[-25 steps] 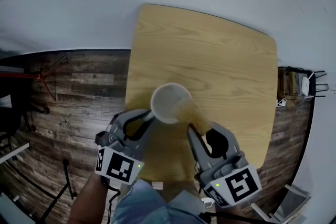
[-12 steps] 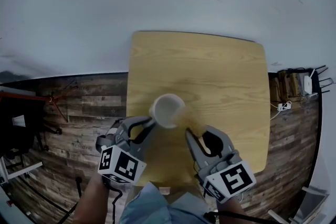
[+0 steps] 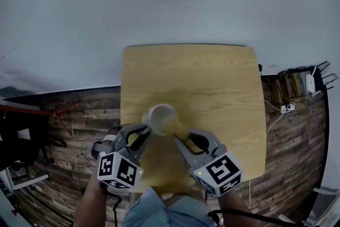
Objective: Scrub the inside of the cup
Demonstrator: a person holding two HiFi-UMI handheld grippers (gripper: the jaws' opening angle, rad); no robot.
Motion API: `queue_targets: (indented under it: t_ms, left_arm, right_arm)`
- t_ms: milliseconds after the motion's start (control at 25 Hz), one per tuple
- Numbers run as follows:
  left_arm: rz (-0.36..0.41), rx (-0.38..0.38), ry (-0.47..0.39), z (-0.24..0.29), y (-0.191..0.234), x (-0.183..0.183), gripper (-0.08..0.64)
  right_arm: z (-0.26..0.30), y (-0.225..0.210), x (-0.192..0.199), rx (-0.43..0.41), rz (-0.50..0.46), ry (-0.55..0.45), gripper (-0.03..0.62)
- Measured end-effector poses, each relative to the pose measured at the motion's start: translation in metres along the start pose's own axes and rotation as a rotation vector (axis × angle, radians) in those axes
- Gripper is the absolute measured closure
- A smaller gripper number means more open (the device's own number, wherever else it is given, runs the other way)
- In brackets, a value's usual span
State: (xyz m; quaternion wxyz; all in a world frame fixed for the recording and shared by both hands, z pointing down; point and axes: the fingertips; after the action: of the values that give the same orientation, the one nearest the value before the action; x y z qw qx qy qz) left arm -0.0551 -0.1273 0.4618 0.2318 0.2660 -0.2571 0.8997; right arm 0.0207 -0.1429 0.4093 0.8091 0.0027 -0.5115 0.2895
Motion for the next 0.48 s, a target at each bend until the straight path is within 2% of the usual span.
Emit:
queue_targets:
  t_ms: [200, 480]
  left_arm:
    - [0.021, -0.013, 0.011, -0.001, -0.001, -0.003, 0.465]
    - [0.014, -0.011, 0.013, -0.001, -0.001, -0.011, 0.465]
  right_arm:
    - [0.016, 0.004, 0.000, -0.088, -0.126, 0.101, 0.518]
    - [0.047, -0.001, 0.009, -0.209, -0.191, 0.229, 0.520]
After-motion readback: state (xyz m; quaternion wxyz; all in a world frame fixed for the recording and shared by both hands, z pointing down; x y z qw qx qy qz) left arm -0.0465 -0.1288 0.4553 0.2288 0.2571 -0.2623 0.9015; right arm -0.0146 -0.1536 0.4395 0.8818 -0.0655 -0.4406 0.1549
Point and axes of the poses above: the fingertips, and each gripper's own axes: z forward along the fingers, y to its left, x out of its underside, and after that the axes turned 1 degree about -x, right-handed
